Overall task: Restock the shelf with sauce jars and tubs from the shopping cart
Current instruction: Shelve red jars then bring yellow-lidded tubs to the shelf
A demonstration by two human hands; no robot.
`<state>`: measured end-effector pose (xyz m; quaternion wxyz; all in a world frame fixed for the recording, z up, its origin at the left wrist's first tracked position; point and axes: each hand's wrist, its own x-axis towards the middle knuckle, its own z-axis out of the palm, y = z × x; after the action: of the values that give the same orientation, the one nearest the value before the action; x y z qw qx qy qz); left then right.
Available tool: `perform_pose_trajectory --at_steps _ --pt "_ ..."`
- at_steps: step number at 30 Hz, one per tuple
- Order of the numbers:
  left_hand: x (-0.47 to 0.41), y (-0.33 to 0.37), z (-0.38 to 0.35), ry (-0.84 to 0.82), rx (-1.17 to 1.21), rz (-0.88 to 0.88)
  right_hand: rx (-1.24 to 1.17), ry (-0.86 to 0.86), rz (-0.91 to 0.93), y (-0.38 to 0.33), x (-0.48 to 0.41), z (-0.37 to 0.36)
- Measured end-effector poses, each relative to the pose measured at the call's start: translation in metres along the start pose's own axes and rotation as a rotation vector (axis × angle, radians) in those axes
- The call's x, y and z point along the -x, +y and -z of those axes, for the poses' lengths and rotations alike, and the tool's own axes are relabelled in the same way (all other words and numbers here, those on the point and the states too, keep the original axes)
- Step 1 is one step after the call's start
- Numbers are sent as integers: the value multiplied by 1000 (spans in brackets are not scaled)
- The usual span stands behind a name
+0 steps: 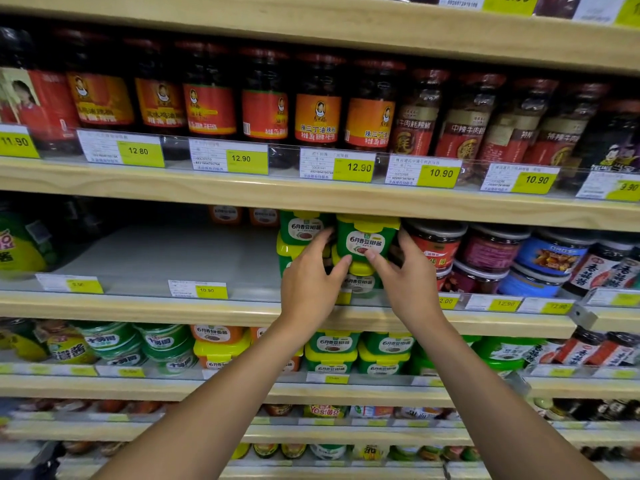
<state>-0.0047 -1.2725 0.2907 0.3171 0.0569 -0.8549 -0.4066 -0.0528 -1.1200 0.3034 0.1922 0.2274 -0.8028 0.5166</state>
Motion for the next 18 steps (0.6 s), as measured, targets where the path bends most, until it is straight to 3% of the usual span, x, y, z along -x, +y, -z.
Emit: perform_pose_trajectory --at_steps 18 --pt "-5 -7 -2 -8 -3 -6 194 62 8 -3 -10 -2"
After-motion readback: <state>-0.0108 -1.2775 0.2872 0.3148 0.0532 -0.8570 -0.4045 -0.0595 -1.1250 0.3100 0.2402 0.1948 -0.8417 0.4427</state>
